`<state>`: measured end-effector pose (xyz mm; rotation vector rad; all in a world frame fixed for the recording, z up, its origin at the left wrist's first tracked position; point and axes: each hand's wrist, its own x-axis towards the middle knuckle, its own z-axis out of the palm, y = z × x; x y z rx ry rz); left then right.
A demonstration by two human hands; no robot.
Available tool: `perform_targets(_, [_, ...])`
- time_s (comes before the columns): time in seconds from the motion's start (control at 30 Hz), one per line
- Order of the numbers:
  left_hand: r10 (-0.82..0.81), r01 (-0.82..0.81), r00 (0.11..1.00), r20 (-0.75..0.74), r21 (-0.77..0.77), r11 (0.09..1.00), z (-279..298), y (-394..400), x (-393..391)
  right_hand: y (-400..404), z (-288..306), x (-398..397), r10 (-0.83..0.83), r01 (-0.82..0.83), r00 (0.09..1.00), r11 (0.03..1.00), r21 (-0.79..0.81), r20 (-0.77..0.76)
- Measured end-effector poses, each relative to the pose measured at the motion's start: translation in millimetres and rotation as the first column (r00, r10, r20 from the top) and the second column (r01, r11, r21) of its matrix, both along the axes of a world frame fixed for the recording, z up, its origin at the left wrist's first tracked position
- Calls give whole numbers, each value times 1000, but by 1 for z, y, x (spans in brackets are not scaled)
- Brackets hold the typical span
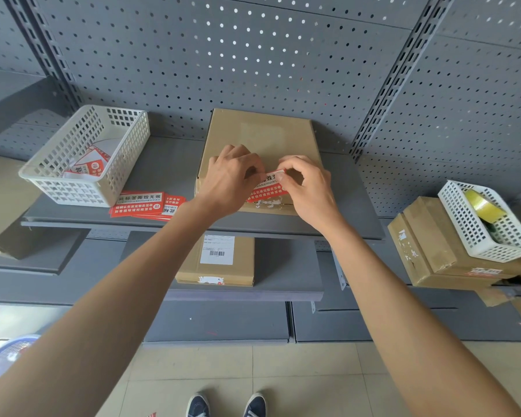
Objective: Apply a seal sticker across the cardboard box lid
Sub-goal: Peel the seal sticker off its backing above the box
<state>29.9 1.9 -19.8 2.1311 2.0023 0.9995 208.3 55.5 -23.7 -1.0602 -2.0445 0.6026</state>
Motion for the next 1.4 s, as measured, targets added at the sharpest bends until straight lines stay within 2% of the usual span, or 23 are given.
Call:
perform_targets(0.17, [-2, 2, 1000, -4, 14, 1000, -2, 0, 1, -1, 1, -4, -63, 61, 998, 996, -66, -28])
perform_targets(0.23, [-5, 5, 1000, -8, 19, 1000, -3, 0, 0, -1, 3, -7, -66, 66, 998, 993, -100, 4])
perform_targets(0.3, [-8, 9, 1000, -5, 23, 1000, -4, 0, 0, -3, 3, -11, -70, 74, 991, 997, -32, 118])
perform_targets(0.37, [-14, 14, 1000, 1, 34, 999, -4, 0, 0, -4, 1, -14, -96, 90, 982, 995, 42, 161])
perform_targets(0.77, [-47, 48, 999, -14, 130, 990, -9, -11, -8, -11, 8, -11, -81, 78, 990, 997, 28, 111])
perform_targets(0.9, [-45, 48, 999, -25, 137, 989, -9, -11, -7, -11, 9, -11, -76, 77, 992, 997, -4, 104])
perform_targets(1.07, [-45, 48, 999, -23, 155, 987, -11, -11, -8, -13, 10, -12, -83, 84, 996, 992, -89, 19])
perform_targets(1.23, [-50, 54, 998, -29, 174, 983, -12, -11, -8, -13, 13, -15, -98, 102, 988, 994, -30, 115])
perform_targets(1.4, [-58, 50, 997, 51, 153, 987, -11, -16, -10, -14, 15, -12, -92, 100, 992, 991, -87, 91])
